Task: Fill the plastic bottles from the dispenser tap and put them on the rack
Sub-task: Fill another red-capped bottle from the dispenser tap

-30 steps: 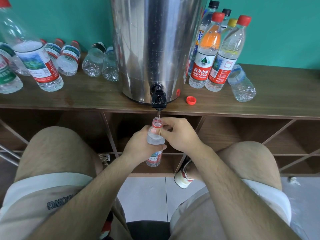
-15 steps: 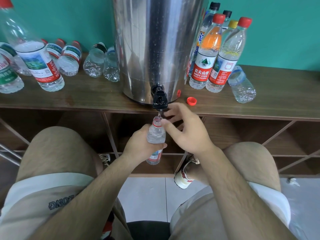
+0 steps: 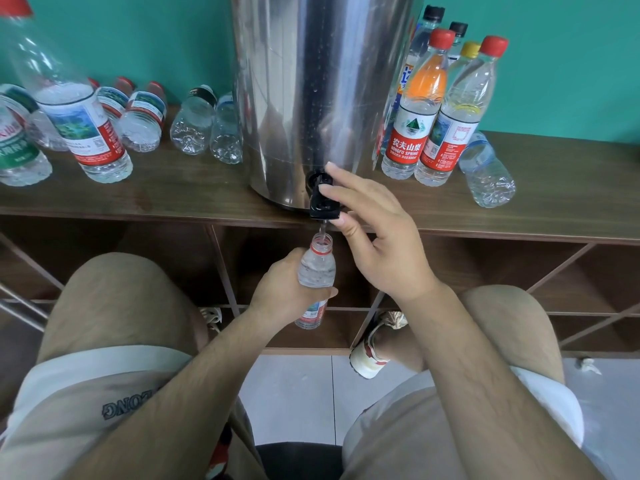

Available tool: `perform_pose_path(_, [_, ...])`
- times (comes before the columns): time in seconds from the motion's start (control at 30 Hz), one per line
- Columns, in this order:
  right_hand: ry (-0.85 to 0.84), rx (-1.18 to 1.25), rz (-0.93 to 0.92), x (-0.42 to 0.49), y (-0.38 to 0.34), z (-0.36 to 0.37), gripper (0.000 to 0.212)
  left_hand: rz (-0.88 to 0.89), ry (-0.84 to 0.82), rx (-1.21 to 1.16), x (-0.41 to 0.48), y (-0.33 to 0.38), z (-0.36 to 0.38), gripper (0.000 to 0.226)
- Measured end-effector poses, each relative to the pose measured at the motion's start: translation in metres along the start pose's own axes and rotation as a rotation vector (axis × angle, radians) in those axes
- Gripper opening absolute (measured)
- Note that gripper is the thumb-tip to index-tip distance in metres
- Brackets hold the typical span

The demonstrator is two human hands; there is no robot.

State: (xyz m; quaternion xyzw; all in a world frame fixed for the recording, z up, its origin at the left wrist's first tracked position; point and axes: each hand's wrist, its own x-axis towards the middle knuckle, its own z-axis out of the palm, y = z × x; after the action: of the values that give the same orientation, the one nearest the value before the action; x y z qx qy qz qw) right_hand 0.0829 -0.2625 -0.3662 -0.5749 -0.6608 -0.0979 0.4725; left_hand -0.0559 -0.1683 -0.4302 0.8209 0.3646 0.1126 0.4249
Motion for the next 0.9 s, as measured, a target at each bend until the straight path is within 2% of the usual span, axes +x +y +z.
perform_pose_path(0.27, [-0.065,-0.094,-0.036,0.004,-0.001,-0.006,0.032,0.003,0.026,0.013,0.002,-0.004,0.001,0.059])
perform_pose_path(0.63, [0.012,-0.104,0.040,0.009,-0.013,0.002,0.028,0.012,0.038,0.025,0.004,-0.007,0.003,0.063])
perform_pose_path(0.77, [0.137,-0.096,0.162,0.029,-0.017,0.007,0.025,0.011,0.036,-0.034,0.004,-0.007,0.002,0.062])
perform_pose_path(0.9, [0.154,0.005,0.254,0.033,-0.014,0.010,0.025,0.014,0.044,-0.039,0.004,-0.008,0.002,0.060])
